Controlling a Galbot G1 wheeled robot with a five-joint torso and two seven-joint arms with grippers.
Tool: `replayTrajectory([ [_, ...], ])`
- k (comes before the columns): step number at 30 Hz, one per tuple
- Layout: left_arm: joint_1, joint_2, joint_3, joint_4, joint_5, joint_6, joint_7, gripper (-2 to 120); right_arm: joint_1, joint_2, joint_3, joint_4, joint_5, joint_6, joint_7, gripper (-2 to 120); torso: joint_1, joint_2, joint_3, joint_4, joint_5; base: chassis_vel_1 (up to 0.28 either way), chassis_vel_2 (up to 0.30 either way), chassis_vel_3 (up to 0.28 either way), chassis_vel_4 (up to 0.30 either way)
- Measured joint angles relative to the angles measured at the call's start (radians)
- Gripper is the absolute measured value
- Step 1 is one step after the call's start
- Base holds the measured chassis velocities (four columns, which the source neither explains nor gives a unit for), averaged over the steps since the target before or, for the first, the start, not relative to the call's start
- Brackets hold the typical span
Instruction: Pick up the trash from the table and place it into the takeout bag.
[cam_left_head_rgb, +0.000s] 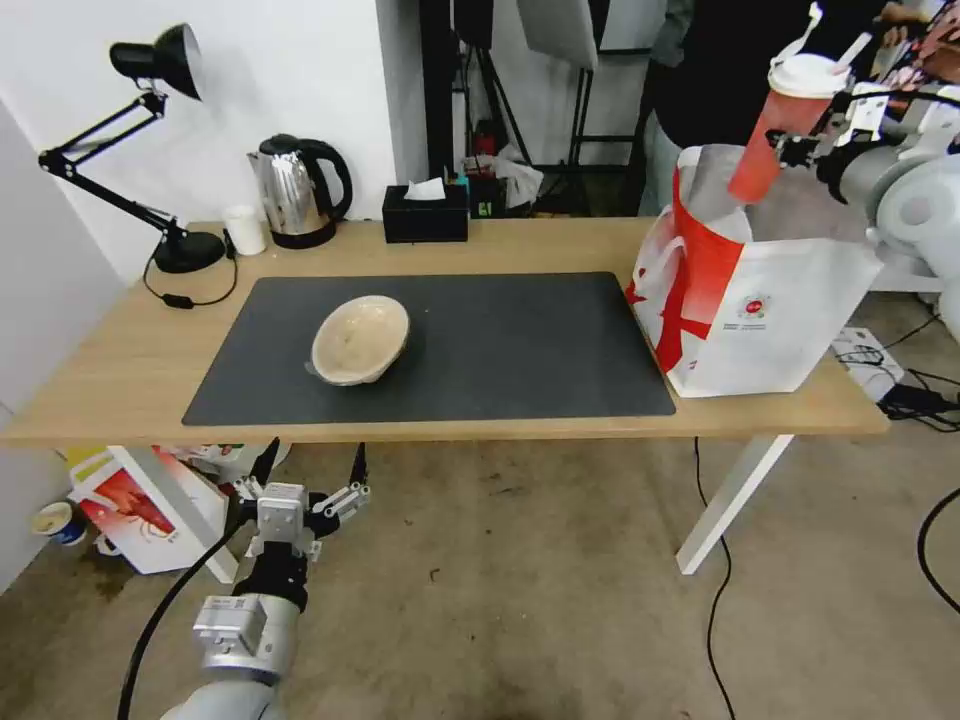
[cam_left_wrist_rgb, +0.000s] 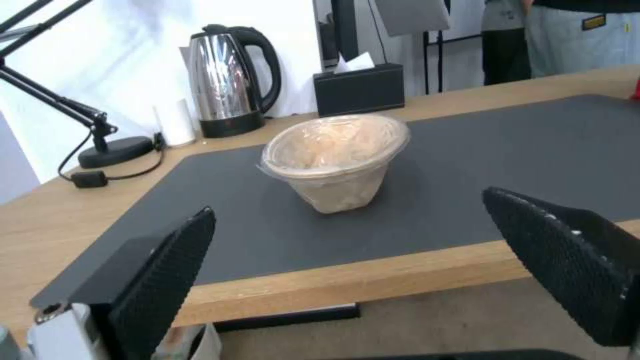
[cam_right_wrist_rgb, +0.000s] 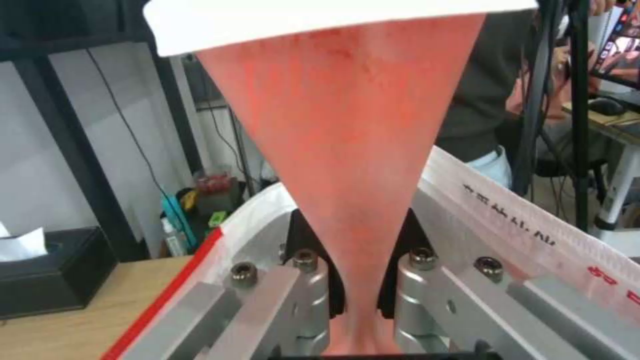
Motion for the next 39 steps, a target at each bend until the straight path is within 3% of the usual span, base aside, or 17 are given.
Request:
replayTrajectory([
  [19, 0.0, 0.0, 0.0, 0.0, 0.0, 0.0, 0.0, 100, -0.034, 0.024, -0.025, -0.028, -0.071, -0.002, 0.005, 6, 0.0, 0.0, 0.0, 0.0001, -0.0001, 0.0, 0.0, 0.0, 0.0],
  [24, 0.0, 0.0, 0.0, 0.0, 0.0, 0.0, 0.0, 100, -0.051, 0.024, -0.028, -0.014, -0.074, -0.027, 0.027, 18, 0.0, 0.0, 0.0, 0.0001, -0.0001, 0.0, 0.0, 0.0, 0.0],
  [31, 0.0, 0.0, 0.0, 0.0, 0.0, 0.0, 0.0, 100, -0.062, 0.008, -0.029, 0.022, -0.076, -0.043, 0.048, 48, 0.0, 0.0, 0.0, 0.0001, -0.0001, 0.0, 0.0, 0.0, 0.0],
  [39, 0.0, 0.0, 0.0, 0.0, 0.0, 0.0, 0.0, 100, -0.055, -0.014, -0.036, 0.048, -0.066, -0.05, 0.052, 74, 0.0, 0.0, 0.0, 0.0001, 0.0, 0.0, 0.0, 0.0, 0.0],
])
